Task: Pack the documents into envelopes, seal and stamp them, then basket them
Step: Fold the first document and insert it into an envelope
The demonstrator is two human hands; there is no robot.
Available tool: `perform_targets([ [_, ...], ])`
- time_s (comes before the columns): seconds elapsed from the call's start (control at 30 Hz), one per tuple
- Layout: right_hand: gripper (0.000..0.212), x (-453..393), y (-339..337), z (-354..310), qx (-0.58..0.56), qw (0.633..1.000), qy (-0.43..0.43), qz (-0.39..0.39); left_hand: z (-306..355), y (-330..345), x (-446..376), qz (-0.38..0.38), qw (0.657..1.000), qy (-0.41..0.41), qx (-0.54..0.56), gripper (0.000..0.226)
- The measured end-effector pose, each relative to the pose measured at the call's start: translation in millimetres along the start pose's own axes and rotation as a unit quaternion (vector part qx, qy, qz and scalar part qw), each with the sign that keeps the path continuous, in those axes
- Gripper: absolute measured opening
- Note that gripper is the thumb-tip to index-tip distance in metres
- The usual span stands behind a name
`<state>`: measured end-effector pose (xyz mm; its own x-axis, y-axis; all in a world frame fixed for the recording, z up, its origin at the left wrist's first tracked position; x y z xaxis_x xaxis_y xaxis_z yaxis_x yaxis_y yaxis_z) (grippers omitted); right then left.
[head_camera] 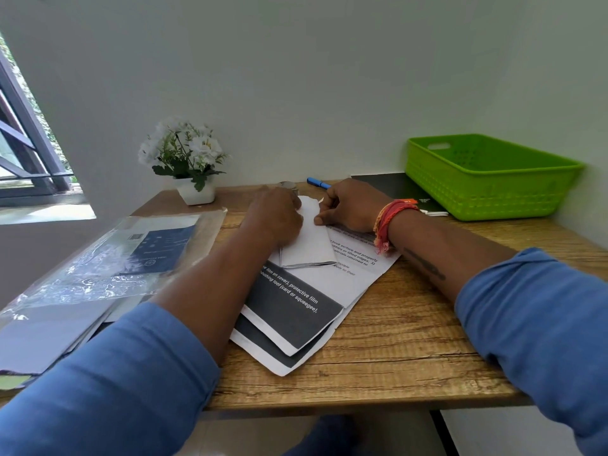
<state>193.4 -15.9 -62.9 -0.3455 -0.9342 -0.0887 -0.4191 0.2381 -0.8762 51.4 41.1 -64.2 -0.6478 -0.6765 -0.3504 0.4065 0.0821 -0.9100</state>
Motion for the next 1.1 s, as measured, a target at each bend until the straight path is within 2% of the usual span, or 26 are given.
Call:
perform_targets([
  [0.17,0.017,2.9,-0.3,-3.5,0.021,1.000,-0.012,0.004,11.7,11.1,-3.3,-0.023,0.997,0.078,0.004,0.034],
  [0.3,0.018,2.5,-1.6,-1.2,0.019,1.000,-0.012,0.005,11.6,17.8,-5.1,-0.057,0.994,0.088,-0.011,0.041],
  [0.43,0.031,2.0,-2.6,-1.3,0.032,0.999,0.002,0.006,10.1,22.8,-8.9,-0.083,0.992,0.086,-0.040,0.046],
  [0.6,0.047,3.8,1.6,-13.8,0.158,0.986,0.012,-0.047,6.7,27.6,-13.8,-0.095,0.992,0.072,-0.034,0.049],
  [1.1,0.041,24.6,-10.8,-14.8,0.173,0.969,0.006,-0.175,3.1,31.9,-17.5,-0.107,0.991,0.071,-0.039,0.051],
])
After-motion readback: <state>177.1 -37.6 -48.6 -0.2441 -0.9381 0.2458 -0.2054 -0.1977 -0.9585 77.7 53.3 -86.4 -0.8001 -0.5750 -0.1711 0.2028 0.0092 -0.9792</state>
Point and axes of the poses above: each hand's wrist, its own x-axis away from the middle knuckle, its own y-axis out of the palm, z = x × y, the point moved 5 cm from there along -x, towards the middle knuckle, and after that the axes turned 11 degrees about y, right-handed, at the moved point
